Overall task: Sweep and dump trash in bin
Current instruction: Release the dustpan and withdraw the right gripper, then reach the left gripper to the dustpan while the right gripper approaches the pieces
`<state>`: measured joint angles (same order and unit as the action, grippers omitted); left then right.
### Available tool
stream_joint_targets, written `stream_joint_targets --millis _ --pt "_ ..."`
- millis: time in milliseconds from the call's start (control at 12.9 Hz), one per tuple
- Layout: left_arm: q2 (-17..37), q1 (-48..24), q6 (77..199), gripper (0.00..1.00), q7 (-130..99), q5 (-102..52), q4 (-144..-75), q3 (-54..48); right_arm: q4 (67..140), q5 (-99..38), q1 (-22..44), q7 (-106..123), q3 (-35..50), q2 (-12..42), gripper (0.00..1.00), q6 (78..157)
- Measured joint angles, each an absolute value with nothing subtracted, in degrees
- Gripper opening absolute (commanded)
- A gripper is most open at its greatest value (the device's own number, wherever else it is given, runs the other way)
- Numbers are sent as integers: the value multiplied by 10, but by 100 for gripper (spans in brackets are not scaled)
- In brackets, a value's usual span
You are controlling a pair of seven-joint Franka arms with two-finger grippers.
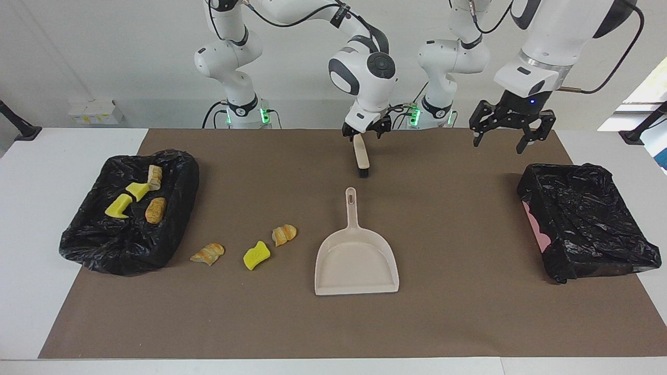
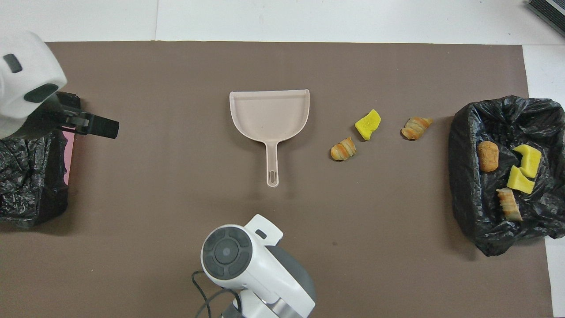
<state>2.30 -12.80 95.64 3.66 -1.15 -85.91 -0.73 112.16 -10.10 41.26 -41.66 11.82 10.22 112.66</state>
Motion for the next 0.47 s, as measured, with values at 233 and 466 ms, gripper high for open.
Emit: stream_joint_targets --millis 233,466 --pt "46 -168 985 100 2 -15 -861 -9 1223 -127 456 -442 118 58 88 1165" --pt "70 -210 1015 100 -29 -15 -873 -10 1259 -133 477 -471 119 53 53 1198"
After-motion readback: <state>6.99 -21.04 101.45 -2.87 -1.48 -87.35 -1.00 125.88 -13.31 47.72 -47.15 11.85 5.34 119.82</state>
